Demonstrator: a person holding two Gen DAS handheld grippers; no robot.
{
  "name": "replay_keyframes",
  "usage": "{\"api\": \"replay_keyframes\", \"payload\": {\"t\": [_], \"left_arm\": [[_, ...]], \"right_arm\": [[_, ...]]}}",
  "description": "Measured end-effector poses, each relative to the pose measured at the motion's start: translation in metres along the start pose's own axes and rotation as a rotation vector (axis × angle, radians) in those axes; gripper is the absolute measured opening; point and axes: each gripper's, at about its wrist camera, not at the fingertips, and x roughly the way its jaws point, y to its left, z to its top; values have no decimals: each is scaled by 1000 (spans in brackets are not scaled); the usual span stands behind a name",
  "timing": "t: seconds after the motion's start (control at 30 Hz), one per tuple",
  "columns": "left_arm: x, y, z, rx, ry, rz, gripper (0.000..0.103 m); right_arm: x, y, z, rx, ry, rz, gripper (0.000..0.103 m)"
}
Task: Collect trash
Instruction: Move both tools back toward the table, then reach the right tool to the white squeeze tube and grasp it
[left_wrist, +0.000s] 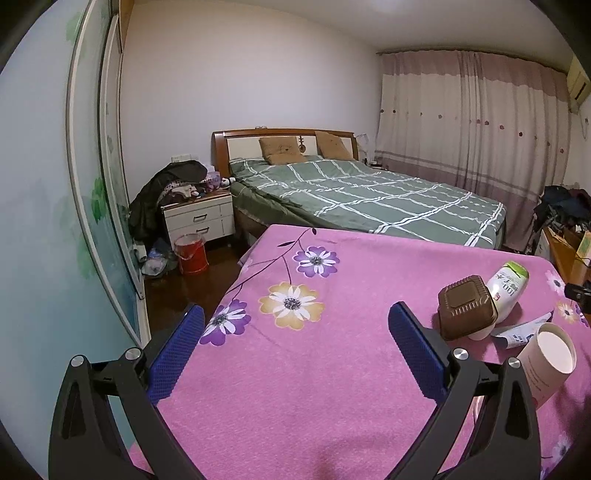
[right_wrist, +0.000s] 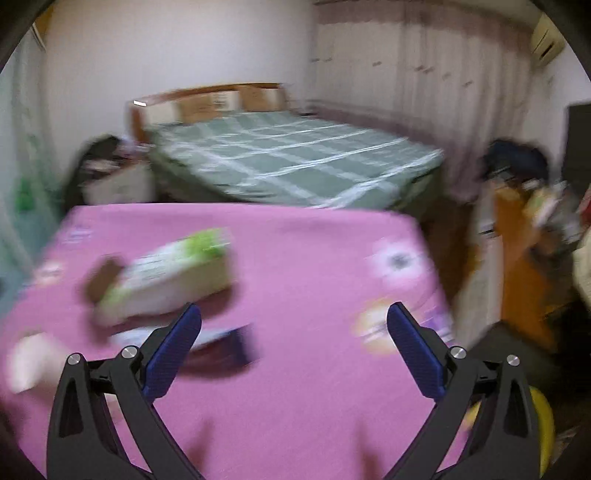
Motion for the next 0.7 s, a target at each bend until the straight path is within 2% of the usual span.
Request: {"api": "replay_keyframes", "payload": {"t": [0.1,0.33,0.43,0.6,0.7], "left_arm": [[-3,-2,1,-3,5,2,98],[-1,-3,1,-5,13,1,98],[-1,-3,1,-8,15,0,98],[0,-4,0,-5,14,0,98],[0,-6,-1,2,13,1,98]], "right_arm": [[24,-9,2,-6,66,34,96],[34,-11,-5,-47,97,143,96],[27,-6,-14,-109,115,224,96],[-8,7,-35,-188,125,385,96],[-24,6,-38,-170,103,371,96]]}}
